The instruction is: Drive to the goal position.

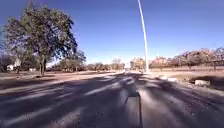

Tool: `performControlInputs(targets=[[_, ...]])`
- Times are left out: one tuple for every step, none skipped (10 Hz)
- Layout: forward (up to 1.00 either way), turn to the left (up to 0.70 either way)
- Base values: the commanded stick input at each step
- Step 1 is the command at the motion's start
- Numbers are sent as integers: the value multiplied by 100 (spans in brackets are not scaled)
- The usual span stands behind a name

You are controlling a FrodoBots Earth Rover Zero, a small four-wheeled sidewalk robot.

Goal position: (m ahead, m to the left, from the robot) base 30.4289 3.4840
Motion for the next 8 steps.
performControlInputs(targets=[[50, 0], [50, 0], [50, 0], [50, 0], [50, 0], [50, 0], [50, 0], [50, 0]])
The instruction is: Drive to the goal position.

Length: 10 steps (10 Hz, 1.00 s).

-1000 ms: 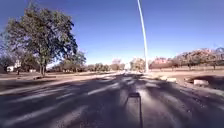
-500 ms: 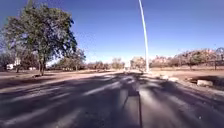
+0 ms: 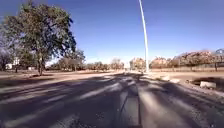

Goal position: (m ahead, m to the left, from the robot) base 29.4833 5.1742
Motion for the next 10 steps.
performControlInputs(targets=[[50, 0], [50, 0], [50, 0], [50, 0], [50, 0], [50, 0], [50, 0], [50, 0], [50, 0], [50, 0]])
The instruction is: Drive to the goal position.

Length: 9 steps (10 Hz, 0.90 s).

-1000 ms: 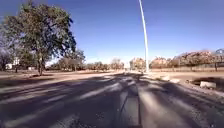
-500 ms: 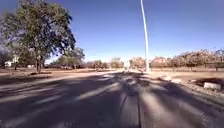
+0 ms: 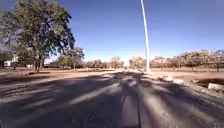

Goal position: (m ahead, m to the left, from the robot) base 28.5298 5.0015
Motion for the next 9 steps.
performControlInputs(targets=[[50, 6], [50, 11], [50, 15], [50, 18], [50, 0], [50, 0], [50, 0], [50, 0], [50, 0]])
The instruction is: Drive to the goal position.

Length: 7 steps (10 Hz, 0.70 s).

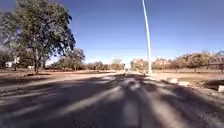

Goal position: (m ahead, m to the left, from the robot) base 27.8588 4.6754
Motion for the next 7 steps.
performControlInputs(targets=[[50, 0], [50, 0], [50, 0], [50, 0], [50, 0], [50, 0], [50, 0]])
